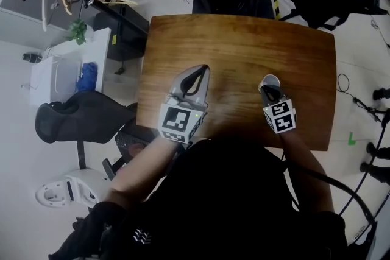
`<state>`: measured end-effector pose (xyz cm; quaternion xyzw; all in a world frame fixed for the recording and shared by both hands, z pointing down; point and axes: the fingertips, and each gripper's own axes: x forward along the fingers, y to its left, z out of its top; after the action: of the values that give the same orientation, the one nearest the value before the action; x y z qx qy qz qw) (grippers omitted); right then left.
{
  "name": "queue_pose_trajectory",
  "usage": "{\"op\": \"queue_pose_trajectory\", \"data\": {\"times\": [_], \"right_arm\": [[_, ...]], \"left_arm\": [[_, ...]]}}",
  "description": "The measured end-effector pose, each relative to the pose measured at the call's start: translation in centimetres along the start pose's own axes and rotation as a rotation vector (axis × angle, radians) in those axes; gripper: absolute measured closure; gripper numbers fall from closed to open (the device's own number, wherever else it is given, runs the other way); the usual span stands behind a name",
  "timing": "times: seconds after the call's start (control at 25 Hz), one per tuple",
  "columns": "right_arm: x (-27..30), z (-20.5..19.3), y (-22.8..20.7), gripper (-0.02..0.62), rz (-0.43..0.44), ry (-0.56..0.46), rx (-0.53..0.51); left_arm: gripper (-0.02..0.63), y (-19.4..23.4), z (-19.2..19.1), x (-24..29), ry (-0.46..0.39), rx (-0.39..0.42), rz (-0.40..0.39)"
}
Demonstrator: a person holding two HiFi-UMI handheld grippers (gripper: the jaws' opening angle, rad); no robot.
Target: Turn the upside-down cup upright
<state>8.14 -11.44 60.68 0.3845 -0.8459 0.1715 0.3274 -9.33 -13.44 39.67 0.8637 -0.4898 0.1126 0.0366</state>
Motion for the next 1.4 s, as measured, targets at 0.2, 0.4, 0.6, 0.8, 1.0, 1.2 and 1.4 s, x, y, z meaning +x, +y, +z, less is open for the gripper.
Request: {"op": "queue_pose_trajectory", "data": {"times": [0.2,0.4,0.6,0.8,1.0,1.2,1.4], "right_arm": [[0.8,-1.9,1.5,0.574,0.042,0.076,-0.037],[1.0,-2.7,2.5,0.509,0.071,0.075,-0.026],[-0.6,-0.9,2.0,0.456,0.062,-0.007,0.016],[-2.9,0.1,-3.5,0.457,-0.101,-0.094,0.136],[-1.8,-2.5,-7.0,0.46,-0.111,-0.041,0.363],[-0.2,-4.0,-6.1,0.475,-0.063,0.003,0.44],[-0.5,-3.5,-5.9,0.568,-0.116,-0.008,0.326]], "left_arm": [[0.606,-0.3,0.2,-0.1,-0.005,0.003,0.001],[0.606,-0.7,0.3,-0.3,-0.001,0.011,-0.002],[0.606,-0.9,0.5,-0.2,-0.001,0.011,0.0],[0.606,-1.4,0.4,-0.1,0.004,0.012,-0.005],[0.606,-1.1,0.8,-0.4,-0.001,0.026,0.007],[0.606,-0.3,0.8,-0.9,0.009,0.03,0.031],[0.606,-0.2,1.1,-0.9,0.006,0.038,0.029]]}}
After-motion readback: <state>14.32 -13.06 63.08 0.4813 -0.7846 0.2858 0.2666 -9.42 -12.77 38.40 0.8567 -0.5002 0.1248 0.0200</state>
